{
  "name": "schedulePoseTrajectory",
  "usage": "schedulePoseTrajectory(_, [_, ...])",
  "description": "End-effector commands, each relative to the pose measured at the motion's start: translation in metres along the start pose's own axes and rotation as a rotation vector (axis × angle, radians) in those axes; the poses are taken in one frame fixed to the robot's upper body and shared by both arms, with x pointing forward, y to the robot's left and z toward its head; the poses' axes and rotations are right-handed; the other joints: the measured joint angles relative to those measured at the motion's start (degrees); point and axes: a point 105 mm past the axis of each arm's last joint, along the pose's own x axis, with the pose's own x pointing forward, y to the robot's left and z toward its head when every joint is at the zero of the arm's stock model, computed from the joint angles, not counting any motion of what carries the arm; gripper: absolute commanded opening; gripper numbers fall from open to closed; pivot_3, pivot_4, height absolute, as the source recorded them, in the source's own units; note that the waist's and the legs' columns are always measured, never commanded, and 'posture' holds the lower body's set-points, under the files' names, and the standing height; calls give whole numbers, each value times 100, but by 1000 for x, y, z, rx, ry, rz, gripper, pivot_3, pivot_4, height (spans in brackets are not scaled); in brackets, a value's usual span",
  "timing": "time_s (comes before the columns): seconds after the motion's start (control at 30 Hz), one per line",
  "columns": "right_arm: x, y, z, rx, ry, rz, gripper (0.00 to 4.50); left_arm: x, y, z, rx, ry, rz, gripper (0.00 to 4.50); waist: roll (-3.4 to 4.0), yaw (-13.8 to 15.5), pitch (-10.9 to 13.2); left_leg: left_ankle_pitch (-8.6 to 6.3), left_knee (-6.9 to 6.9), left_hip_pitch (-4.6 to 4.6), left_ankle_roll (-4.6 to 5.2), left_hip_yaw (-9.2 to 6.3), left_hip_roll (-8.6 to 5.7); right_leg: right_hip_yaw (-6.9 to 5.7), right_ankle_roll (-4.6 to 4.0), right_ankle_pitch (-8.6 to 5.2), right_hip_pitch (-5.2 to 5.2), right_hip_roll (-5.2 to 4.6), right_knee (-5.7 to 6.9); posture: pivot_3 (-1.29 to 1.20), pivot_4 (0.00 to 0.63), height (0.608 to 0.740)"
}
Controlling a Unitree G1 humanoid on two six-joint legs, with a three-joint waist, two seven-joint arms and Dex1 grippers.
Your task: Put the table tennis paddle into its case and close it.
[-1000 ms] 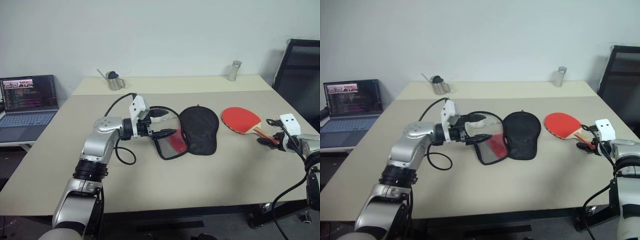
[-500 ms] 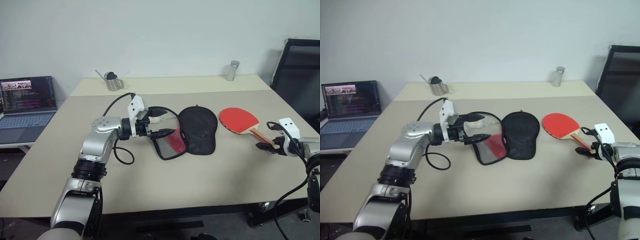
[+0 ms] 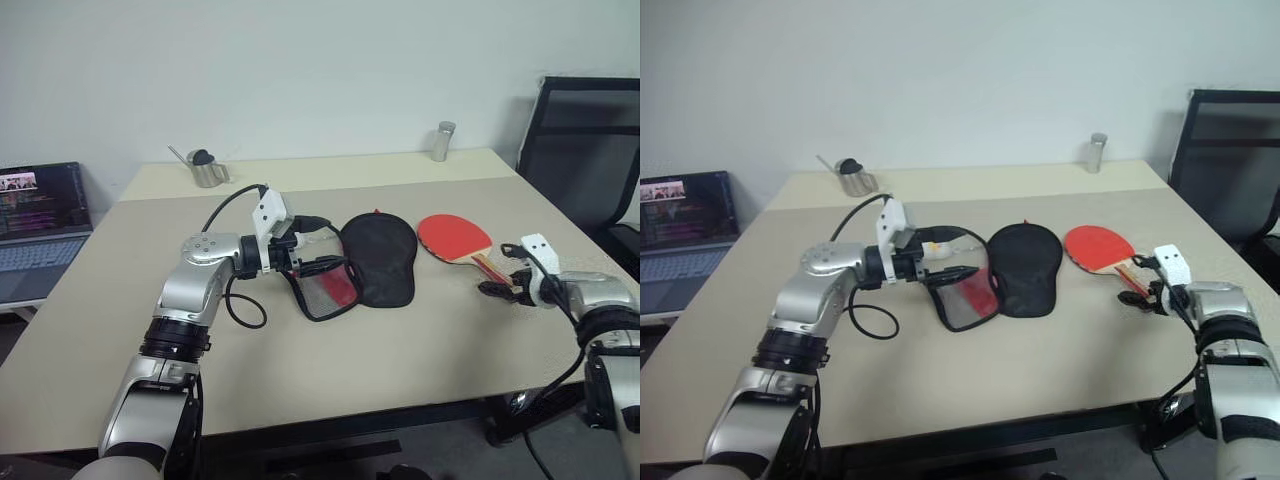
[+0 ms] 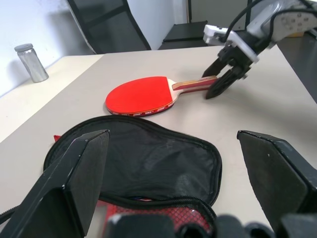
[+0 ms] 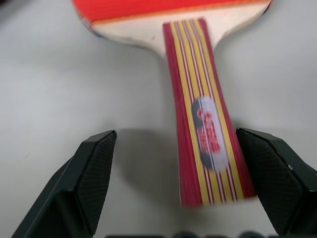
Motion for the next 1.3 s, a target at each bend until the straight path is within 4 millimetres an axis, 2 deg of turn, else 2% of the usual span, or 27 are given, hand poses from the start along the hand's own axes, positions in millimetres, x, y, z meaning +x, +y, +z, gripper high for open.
schedulePoseTrajectory(0.03, [6,1,12,-15,-48,-58,4219,-3,4,18,58,-36,21,4500,-2,0,0,0,1,3,0,8,2,0,1,7,0,2,-2,0,150,740])
schedulePoseTrajectory(0.27, [13,4,16,15,-69,-93,4219,-4,5,19,61,-35,29,4500,-9,-6,-4,1,0,23,1,52,6,38,10,22,0,3,-5,0,150,740])
schedulePoseTrajectory(0.37, [14,6,16,18,-64,-91,3404,-5,4,19,62,-36,29,4500,-9,-6,-4,0,-2,23,1,56,6,48,10,22,-1,5,-8,0,150,740])
schedulePoseTrajectory(0.57, [12,7,15,-8,-39,-67,1377,-7,4,18,64,-32,29,4500,-9,-1,-4,0,-9,21,1,60,6,69,11,22,-4,7,-15,0,150,740])
schedulePoseTrajectory(0.6, [11,8,15,-19,-31,-52,1250,-7,4,18,65,-31,29,4500,-9,-1,-4,-1,-10,21,1,60,6,70,10,22,-4,8,-17,0,150,740])
schedulePoseTrajectory(0.7, [6,11,15,-35,-10,-15,1237,-10,3,18,68,-28,29,4500,-9,1,-4,-1,-17,18,2,62,7,73,10,21,-11,9,-19,0,150,740])
schedulePoseTrajectory(0.83, [-8,17,5,-10,19,0,1228,-12,-1,19,67,-31,25,4500,-9,49,-4,-3,-23,7,0,59,9,72,14,19,-16,9,-28,0,150,740])
schedulePoseTrajectory(1.03, [-48,47,-26,89,76,-21,1227,-13,-7,17,59,-33,22,4500,-10,137,-6,-10,-23,-21,-8,39,16,45,17,15,-23,10,-58,0,150,740])
schedulePoseTrajectory(1.2, [-75,73,-39,116,107,-18,1222,-12,-10,15,54,-33,17,4500,-10,188,-6,-13,-20,-28,-6,31,15,17,18,16,-17,9,-77,0,150,740])
schedulePoseTrajectory(1.3, [-83,82,-43,131,114,-28,1219,-10,-11,14,50,-38,15,4500,-10,206,-6,-15,-20,-28,-5,27,15,13,18,15,-16,9,-80,0,150,740])
